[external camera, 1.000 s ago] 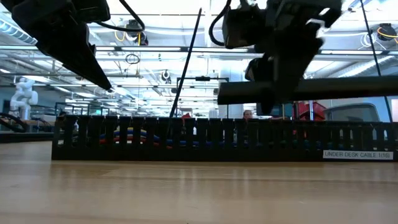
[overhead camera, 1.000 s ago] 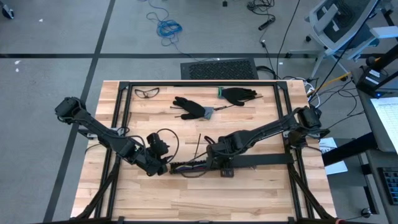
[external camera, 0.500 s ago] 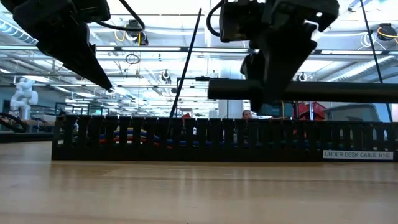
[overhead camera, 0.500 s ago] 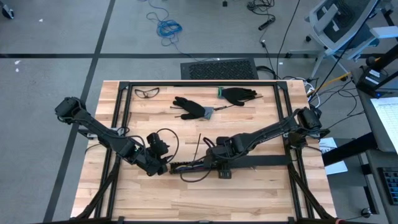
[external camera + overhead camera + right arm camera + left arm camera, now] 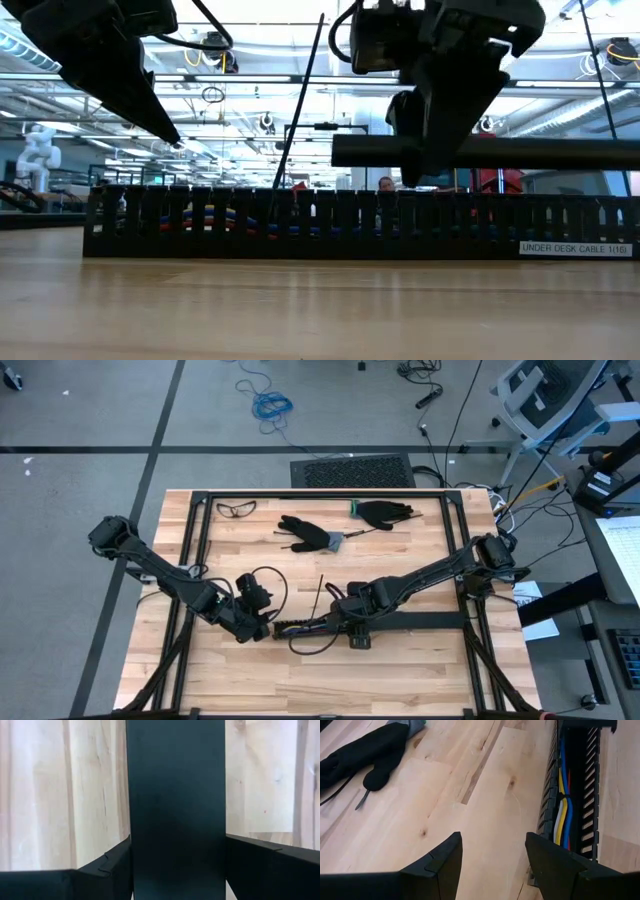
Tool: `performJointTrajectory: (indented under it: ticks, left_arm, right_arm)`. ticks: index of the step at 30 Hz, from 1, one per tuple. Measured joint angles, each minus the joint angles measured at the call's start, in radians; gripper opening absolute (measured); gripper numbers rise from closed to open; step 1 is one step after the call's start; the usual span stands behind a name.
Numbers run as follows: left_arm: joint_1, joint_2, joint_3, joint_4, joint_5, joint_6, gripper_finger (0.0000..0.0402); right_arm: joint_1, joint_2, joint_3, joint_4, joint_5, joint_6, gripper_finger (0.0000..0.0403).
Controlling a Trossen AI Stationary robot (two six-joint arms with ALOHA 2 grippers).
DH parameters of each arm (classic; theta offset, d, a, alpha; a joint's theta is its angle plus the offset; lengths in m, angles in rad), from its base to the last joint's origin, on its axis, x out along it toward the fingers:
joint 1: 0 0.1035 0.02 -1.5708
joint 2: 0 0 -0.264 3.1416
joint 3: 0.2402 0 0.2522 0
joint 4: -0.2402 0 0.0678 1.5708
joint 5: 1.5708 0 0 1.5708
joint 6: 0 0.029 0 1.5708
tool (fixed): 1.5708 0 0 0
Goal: Ziptie cables
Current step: Insert the black cover of the black cable duct
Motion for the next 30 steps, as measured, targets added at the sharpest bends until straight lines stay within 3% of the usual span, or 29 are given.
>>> performJointTrajectory:
  ticks: [30]
  left_arm:
    - [-0.001,0.000,0.000,-0.006,-0.008,0.035,0.0212]
  right_arm:
    - [0.002,0.071,0.001,0.025,0.008,-0.047,0.0233]
